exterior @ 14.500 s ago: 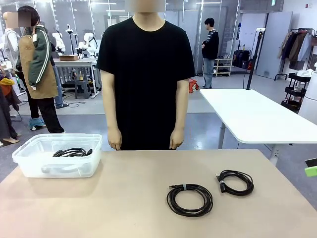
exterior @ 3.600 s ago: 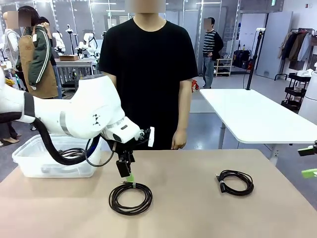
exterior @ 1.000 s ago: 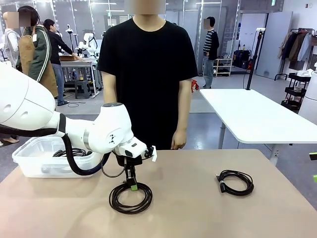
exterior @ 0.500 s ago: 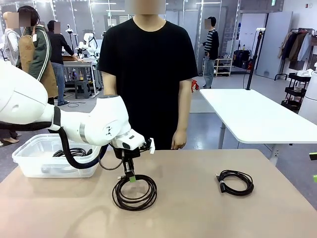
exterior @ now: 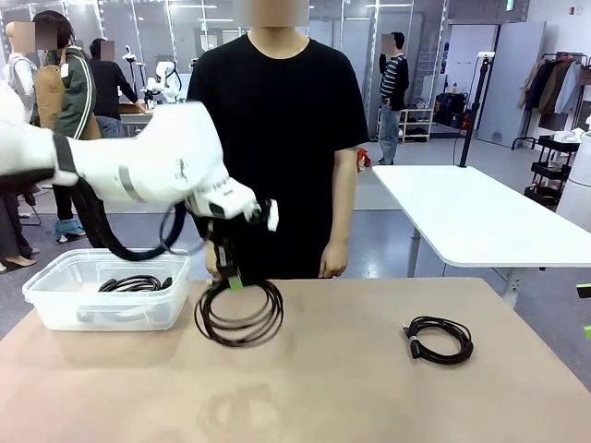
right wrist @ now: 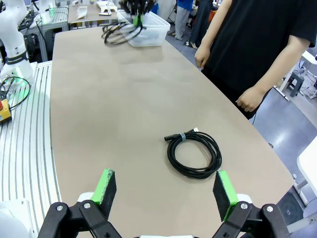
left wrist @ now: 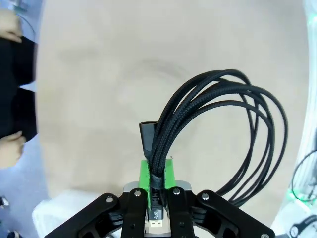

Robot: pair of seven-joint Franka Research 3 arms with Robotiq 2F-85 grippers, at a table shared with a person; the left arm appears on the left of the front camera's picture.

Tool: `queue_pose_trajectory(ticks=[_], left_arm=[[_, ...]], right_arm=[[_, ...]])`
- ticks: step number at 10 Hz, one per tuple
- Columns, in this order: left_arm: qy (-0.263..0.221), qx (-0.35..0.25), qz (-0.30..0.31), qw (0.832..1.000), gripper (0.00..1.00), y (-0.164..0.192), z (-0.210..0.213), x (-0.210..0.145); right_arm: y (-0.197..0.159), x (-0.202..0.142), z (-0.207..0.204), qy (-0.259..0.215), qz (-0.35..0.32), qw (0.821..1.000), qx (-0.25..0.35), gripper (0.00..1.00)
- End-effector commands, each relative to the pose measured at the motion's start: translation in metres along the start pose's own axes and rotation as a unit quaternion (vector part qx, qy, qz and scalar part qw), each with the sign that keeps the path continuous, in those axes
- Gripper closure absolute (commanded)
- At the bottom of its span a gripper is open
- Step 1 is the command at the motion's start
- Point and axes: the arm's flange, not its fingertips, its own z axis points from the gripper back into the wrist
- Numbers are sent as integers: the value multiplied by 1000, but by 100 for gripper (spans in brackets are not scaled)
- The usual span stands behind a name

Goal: Organize and store the cables.
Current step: Place the USB Extension Cable into the Organizing box.

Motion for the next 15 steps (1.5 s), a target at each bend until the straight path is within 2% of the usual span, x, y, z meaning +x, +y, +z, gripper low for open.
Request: queue_pose_trajectory(ticks=[1,4,6,7,9,11,12,15], left_arm=[[-8,4,-5,1000,100,27,29,-34],[-19,-22,-27,999,100,67,62,-102],[-21,-13,-34,999,100,91,71,-151],[-30,-29,-35,999,100,110,73,-181],[7,-5,-24,1000,100,139,71,-221],[17,33,13,999,100,167,56,-240],[48,32,14,998,100,176,46,-248],[64,30,29,997,100,195,25,-258]], right_arm=[[-3,1,1,-8,6,1000,-3,0],[-3,1,1,-8,6,1000,-3,0],[-3,1,1,-8,6,1000,-3,0],[-3,1,1,-8,6,1000,-3,0],[-3,1,1,-8,6,1000,-3,0],[-3,1,1,-8,6,1000,-3,0],[-3,1,1,-8,6,1000,-3,0],[-3,1,1,-8,6,1000,-3,0]])
